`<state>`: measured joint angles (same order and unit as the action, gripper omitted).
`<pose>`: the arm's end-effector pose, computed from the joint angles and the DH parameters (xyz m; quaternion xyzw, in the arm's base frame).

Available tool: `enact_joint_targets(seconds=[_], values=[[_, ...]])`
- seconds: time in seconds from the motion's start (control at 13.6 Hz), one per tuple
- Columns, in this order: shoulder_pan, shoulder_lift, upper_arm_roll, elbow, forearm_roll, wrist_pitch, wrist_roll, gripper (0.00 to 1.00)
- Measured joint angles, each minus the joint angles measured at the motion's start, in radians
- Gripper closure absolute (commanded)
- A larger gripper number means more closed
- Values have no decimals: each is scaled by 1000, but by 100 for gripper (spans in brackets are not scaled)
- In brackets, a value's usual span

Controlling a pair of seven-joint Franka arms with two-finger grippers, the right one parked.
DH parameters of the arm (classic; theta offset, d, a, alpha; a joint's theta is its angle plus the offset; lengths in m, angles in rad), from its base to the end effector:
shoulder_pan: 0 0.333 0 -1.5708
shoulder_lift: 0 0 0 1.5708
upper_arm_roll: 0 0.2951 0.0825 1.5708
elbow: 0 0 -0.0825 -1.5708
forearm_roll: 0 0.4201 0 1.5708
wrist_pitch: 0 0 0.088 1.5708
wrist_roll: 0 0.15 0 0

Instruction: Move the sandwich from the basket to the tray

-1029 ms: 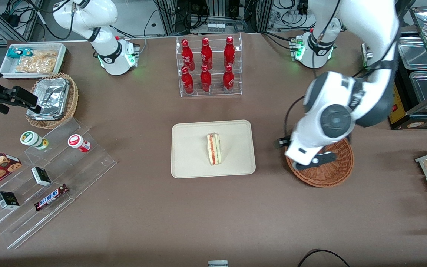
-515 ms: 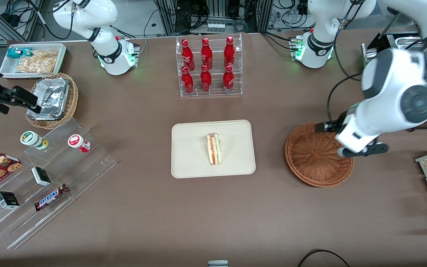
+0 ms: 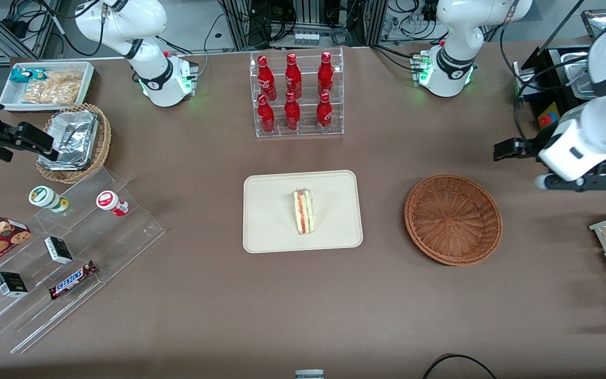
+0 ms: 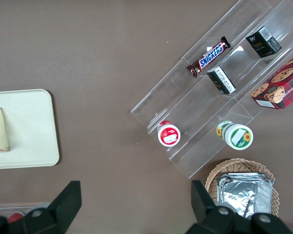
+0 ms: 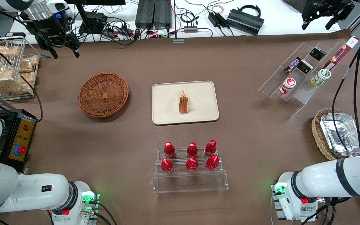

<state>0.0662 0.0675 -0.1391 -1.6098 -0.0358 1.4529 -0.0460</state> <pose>0.5792 -0.0463 0.4939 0.9934 -0.0138 -0.1128 0.0159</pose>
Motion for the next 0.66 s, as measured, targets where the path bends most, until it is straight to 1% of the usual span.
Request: enact_joint_targets(seconds=[0.22, 0.66], values=[[8, -42, 0, -1, 44, 0, 19, 0], [16, -71, 7, -9, 66, 9, 20, 0]])
